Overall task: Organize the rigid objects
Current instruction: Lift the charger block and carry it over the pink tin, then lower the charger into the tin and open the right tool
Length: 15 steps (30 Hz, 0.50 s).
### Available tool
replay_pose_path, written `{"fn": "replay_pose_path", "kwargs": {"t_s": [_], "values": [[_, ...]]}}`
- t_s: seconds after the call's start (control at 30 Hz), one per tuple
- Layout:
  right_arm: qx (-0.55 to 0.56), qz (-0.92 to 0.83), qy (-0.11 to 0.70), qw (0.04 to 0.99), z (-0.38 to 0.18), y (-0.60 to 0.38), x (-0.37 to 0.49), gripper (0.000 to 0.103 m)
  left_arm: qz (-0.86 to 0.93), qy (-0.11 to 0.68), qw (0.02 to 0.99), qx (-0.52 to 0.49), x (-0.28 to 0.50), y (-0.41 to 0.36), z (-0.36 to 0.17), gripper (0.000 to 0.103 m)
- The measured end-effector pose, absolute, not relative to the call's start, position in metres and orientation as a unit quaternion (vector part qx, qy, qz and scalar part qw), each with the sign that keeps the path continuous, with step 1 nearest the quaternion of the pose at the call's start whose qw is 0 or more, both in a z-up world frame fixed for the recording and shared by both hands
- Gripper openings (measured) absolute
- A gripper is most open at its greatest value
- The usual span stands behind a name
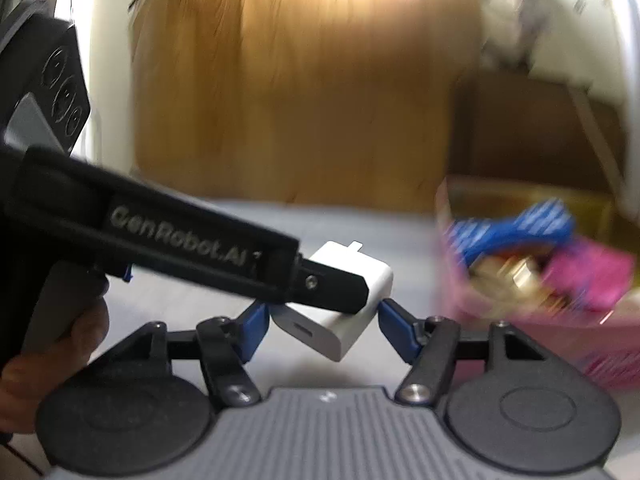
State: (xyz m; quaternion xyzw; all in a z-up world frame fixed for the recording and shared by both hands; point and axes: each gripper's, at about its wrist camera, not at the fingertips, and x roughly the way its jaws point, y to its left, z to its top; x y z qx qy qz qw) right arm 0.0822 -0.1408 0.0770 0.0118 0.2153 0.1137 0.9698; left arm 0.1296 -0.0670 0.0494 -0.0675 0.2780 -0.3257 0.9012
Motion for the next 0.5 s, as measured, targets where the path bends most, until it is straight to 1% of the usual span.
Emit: {"fn": "replay_pose_path", "kwargs": {"t_s": [0.13,0.23,0.37,0.4,0.43,0.47,0.5], "values": [[0.024,0.061,0.184,0.981,0.093,-0.173,0.090,0.062,-0.364,0.270,0.889,-0.059,0.158,-0.111,0.064,0.050],[0.057,0.030,0.196,0.979,0.097,-0.208,0.103,0.062,-0.381,0.281,0.879,-0.056,0.183,-0.147,0.062,0.050],[0.088,0.009,0.223,0.971,0.088,-0.247,0.125,0.062,-0.385,0.300,0.871,-0.053,0.209,-0.183,0.051,0.050],[0.085,-0.001,0.230,0.969,0.085,-0.253,0.131,0.061,-0.381,0.307,0.870,-0.057,0.213,-0.189,0.050,0.051],[0.076,-0.015,0.232,0.969,0.081,-0.257,0.135,0.057,-0.369,0.310,0.874,-0.057,0.215,-0.193,0.049,0.051],[0.067,-0.033,0.232,0.970,0.079,-0.261,0.140,0.057,-0.351,0.309,0.882,-0.049,0.216,-0.197,0.050,0.052],[0.067,-0.053,0.233,0.969,0.077,-0.265,0.147,0.057,-0.337,0.305,0.890,-0.042,0.214,-0.198,0.052,0.055]]}}
